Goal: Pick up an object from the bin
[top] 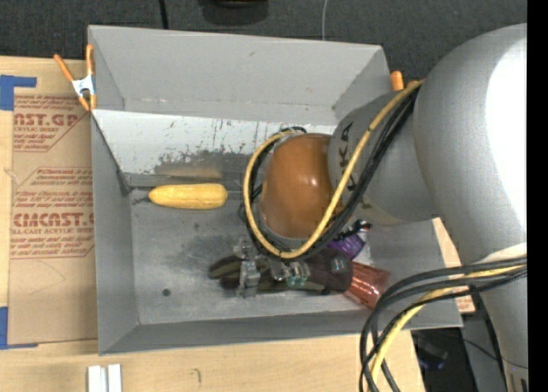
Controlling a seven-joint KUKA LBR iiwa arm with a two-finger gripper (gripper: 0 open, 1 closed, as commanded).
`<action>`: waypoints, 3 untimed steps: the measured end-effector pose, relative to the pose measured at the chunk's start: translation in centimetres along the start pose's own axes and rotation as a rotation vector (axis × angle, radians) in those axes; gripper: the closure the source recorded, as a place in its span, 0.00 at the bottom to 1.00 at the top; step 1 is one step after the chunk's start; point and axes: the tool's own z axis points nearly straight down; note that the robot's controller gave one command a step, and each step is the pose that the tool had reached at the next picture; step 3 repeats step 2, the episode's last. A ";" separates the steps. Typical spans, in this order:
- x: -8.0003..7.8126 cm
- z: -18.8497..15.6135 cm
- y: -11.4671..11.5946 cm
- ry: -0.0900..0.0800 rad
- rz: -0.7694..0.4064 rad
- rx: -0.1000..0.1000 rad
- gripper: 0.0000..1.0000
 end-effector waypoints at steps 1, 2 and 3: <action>0.0 0.0 0.0 0.000 0.000 0.000 1.00; -0.7 -15.3 -1.4 -0.001 0.021 0.003 1.00; -0.7 -15.3 -1.4 -0.001 0.021 0.003 1.00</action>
Offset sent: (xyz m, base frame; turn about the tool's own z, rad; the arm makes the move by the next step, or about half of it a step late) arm 0.0066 -0.0141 0.1532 0.0204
